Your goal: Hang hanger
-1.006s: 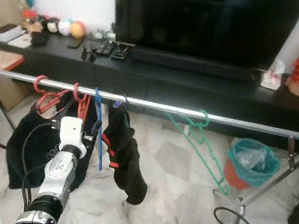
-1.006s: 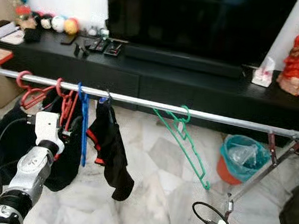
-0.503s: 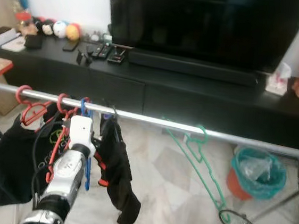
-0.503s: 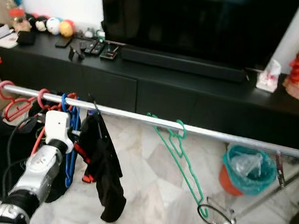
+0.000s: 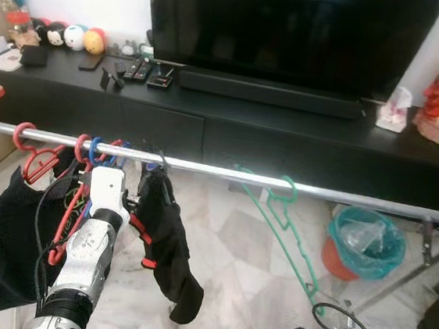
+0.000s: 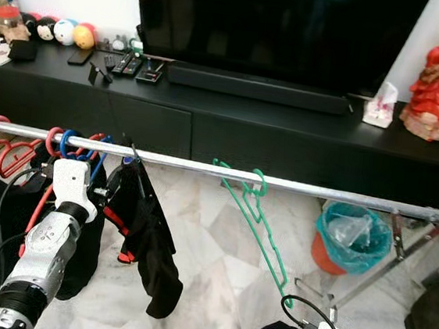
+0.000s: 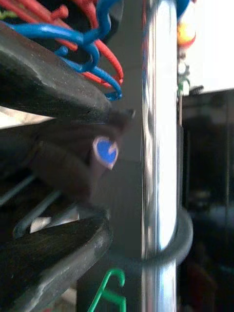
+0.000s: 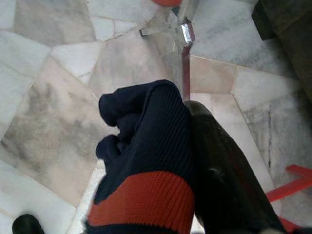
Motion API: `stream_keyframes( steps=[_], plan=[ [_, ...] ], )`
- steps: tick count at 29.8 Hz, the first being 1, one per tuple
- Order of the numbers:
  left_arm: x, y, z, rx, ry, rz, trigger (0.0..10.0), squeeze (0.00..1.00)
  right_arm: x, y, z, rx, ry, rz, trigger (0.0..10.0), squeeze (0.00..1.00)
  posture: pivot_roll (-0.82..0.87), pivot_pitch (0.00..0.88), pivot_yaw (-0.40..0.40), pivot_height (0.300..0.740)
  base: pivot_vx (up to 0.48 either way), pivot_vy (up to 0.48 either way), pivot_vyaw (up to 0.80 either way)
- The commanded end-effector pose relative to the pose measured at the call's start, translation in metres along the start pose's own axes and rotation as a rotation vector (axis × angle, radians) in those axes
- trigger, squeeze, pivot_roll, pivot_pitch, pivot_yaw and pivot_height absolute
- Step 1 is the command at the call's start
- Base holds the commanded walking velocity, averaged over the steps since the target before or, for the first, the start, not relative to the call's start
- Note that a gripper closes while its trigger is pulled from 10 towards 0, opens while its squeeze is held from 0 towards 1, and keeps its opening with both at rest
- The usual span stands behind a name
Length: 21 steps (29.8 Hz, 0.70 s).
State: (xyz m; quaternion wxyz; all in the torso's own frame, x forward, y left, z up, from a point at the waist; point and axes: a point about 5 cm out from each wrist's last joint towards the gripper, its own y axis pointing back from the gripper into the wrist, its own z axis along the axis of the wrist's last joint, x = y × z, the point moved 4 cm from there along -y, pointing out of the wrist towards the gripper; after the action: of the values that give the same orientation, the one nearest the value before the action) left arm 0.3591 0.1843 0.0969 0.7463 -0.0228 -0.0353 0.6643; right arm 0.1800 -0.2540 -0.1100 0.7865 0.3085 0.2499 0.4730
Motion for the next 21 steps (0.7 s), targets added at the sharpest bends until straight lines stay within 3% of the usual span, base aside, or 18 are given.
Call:
stream_keyframes(
  steps=[1,10,14,21],
  plan=[
    [-0.003,0.001,0.004,-0.002,-0.001,-0.029,10.0,0.0,0.0,-0.001,0.006,-0.02,-0.007,-0.004,10.0,0.0,0.02,0.01,-0.014,0.74,0.0,0.0,0.0],
    [0.007,0.008,0.02,-0.034,-0.006,-0.024,10.0,0.0,0.001,-0.001,0.005,-0.02,-0.006,0.0,10.0,0.0,0.02,0.0,-0.007,0.74,0.0,0.0,0.0],
    [0.021,0.022,0.028,-0.04,-0.021,0.02,10.0,0.0,0.003,0.0,0.003,-0.017,-0.001,0.005,10.0,0.0,0.03,0.0,-0.005,0.74,0.0,0.0,0.0],
    [0.053,0.042,0.011,0.037,-0.096,0.135,10.0,0.0,0.005,0.0,0.002,-0.013,0.004,0.01,10.0,0.0,0.04,0.0,-0.009,0.74,0.0,0.0,0.0]
  ],
)
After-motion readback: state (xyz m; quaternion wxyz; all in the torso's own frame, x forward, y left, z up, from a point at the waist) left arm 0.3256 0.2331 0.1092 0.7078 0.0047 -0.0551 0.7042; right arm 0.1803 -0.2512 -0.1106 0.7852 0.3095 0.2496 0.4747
